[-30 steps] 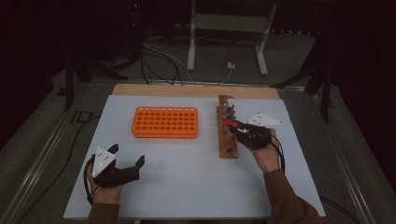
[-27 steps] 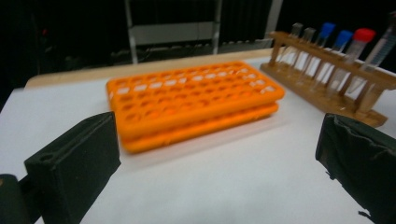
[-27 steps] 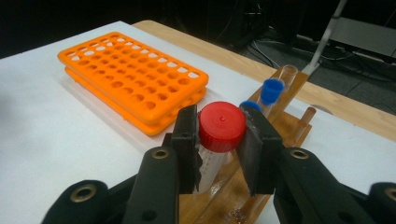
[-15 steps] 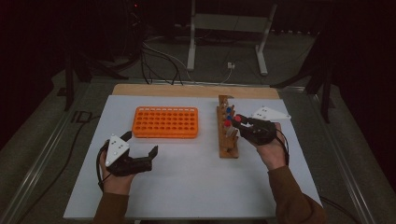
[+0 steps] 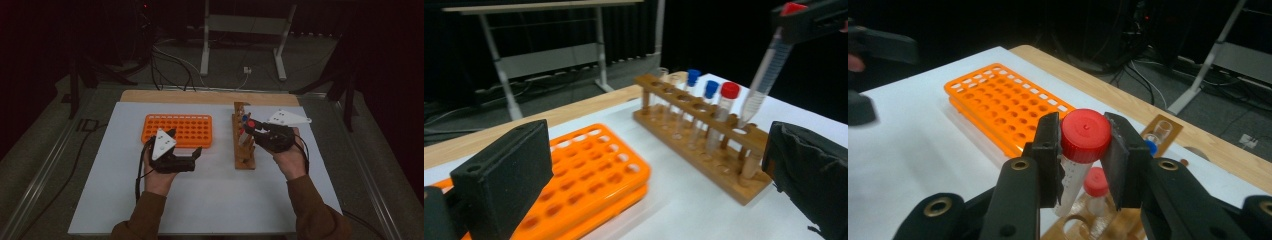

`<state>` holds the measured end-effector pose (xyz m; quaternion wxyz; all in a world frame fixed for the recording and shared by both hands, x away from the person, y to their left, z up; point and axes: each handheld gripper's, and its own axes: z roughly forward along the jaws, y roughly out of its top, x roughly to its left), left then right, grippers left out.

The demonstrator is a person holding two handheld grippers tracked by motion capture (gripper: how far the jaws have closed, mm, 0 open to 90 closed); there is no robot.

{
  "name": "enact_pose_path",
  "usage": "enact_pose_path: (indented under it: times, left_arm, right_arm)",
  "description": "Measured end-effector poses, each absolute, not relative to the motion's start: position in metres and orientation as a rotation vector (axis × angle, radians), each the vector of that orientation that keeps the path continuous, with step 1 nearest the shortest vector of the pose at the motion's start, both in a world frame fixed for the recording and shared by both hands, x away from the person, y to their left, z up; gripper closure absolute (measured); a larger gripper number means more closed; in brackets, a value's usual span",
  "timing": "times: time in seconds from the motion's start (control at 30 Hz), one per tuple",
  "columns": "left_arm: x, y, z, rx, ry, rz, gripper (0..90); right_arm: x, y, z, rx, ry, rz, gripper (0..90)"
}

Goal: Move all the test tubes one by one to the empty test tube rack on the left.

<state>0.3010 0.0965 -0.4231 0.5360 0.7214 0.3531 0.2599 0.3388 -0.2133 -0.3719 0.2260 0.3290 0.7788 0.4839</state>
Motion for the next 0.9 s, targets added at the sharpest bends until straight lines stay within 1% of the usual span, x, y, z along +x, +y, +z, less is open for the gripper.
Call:
enact_pose_path:
  times: [0.2, 0.3, 0.33, 0.37, 0.43, 0.5, 0.53, 0.7, 0.73, 0.77, 0.83, 0.87, 0.9]
  left_arm:
    - [0.308, 0.071, -0.425, 1.729, 0.805, 0.584, 1.8]
    - [0.311, 0.06, -0.425, 1.743, 0.787, 0.574, 5.8]
    - [0.312, 0.057, -0.425, 1.75, 0.784, 0.571, 5.8]
    - [0.313, 0.054, -0.425, 1.761, 0.781, 0.573, 9.2]
    - [0.314, 0.049, -0.426, 1.775, 0.764, 0.561, 10.6]
    - [0.314, 0.045, -0.426, 1.783, 0.756, 0.552, 16.3]
    - [0.315, 0.043, -0.426, 1.789, 0.754, 0.552, 16.3]
    - [0.319, 0.033, -0.424, 1.808, 0.741, 0.542, 28.4]
    - [0.32, 0.031, -0.424, 1.815, 0.734, 0.541, 28.4]
    - [0.32, 0.028, -0.424, 1.824, 0.724, 0.534, 34.3]
    - [0.321, 0.027, -0.424, 1.829, 0.719, 0.53, 40.3]
    - [0.322, 0.025, -0.425, 1.828, 0.717, 0.523, 40.3]
    - [0.322, 0.025, -0.425, 1.835, 0.716, 0.519, 45.8]
  right_arm:
    - [0.339, -0.202, -0.373, 0.905, 2.175, 1.356, 70.1]
    - [0.338, -0.194, -0.373, 0.888, 2.188, 1.363, 70.1]
    - [0.338, -0.194, -0.373, 0.888, 2.188, 1.363, 70.1]
    - [0.338, -0.19, -0.373, 0.879, 2.196, 1.368, 70.1]
    - [0.337, -0.188, -0.373, 0.88, 2.199, 1.369, 70.0]
    - [0.337, -0.183, -0.373, 0.869, 2.209, 1.373, 70.0]
    - [0.337, -0.183, -0.373, 0.869, 2.209, 1.373, 70.0]
    - [0.336, -0.174, -0.376, 0.858, 2.234, 1.384, 70.0]
    - [0.336, -0.174, -0.376, 0.858, 2.234, 1.384, 70.0]
    - [0.336, -0.171, -0.377, 0.853, 2.242, 1.384, 70.0]
    - [0.336, -0.169, -0.378, 0.845, 2.25, 1.387, 70.1]
    - [0.336, -0.169, -0.378, 0.845, 2.25, 1.387, 70.1]
    - [0.335, -0.167, -0.378, 0.842, 2.255, 1.389, 70.1]
